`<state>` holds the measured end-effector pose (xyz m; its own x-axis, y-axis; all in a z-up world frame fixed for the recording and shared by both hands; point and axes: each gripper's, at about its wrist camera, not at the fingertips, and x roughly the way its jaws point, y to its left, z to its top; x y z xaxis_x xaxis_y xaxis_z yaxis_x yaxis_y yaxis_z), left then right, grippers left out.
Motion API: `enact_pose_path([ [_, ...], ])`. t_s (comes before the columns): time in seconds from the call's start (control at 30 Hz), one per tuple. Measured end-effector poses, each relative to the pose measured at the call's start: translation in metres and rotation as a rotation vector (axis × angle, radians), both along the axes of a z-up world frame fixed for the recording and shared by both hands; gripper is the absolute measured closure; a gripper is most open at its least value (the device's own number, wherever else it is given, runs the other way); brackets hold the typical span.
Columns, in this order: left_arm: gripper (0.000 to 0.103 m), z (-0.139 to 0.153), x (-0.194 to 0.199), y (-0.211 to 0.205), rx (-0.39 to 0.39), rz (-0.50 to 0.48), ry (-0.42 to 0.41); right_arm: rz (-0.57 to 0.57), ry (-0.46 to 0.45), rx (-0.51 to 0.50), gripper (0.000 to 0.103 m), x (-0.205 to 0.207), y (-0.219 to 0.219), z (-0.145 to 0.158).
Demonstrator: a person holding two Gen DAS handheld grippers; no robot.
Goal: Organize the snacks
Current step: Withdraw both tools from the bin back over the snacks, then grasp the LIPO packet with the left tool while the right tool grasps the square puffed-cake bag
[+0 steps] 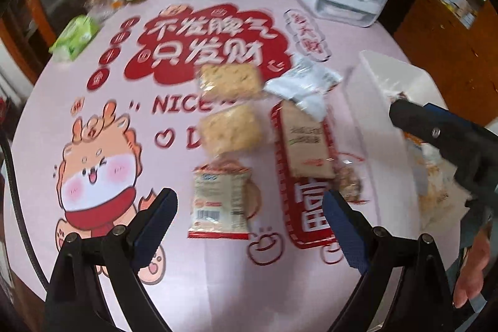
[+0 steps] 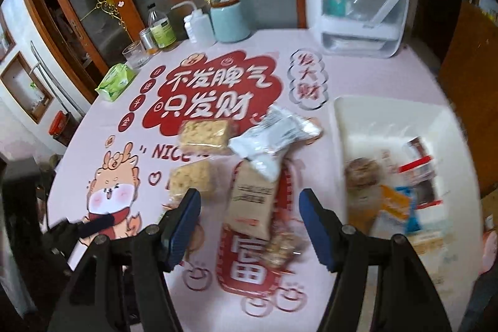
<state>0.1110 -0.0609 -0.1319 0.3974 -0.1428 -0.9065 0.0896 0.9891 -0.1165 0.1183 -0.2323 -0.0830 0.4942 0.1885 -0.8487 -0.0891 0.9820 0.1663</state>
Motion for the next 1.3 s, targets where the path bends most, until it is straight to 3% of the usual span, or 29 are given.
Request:
enact_pose_path([
  [0.2,0.009,-0.035,0.012,0.027,-0.012,0.061,0.056,-0.037,0.098,0.085,0.037,0.024,0.016,-0.034],
  [0.5,0.009,-0.082,0.030,0.033,-0.011,0.065,0.164,-0.066,0.192,0.128,0.037,0.041,0.027,-0.068],
  [0.8,0.009,-0.108,0.039,0.027,0.032,0.052,0.211,-0.080,0.233,0.136,0.037,0.049,0.032,-0.086],
  [0.93,0.011,-0.109,0.039,0.023,0.070,0.033,0.188,-0.093,0.247,0.135,0.037,0.053,0.033,-0.092],
  [0.97,0.013,-0.108,0.039,0.022,0.077,0.032,0.183,-0.095,0.250,0.135,0.037,0.053,0.034,-0.093],
  [1.03,0.028,-0.106,0.039,0.018,0.106,0.027,0.158,-0.098,0.257,0.138,0.037,0.055,0.037,-0.096],
  [1.07,0.042,-0.104,0.039,0.019,0.115,0.018,0.141,-0.099,0.260,0.142,0.037,0.055,0.038,-0.097],
  [1.1,0.049,-0.102,0.041,0.022,0.116,0.012,0.134,-0.098,0.265,0.144,0.037,0.056,0.041,-0.098],
  [1.2,0.058,-0.099,0.043,0.029,0.085,0.018,0.138,-0.091,0.279,0.150,0.037,0.058,0.051,-0.102],
  [1.3,0.058,-0.096,0.041,0.043,0.077,0.034,0.142,-0.074,0.287,0.153,0.037,0.060,0.064,-0.105],
])
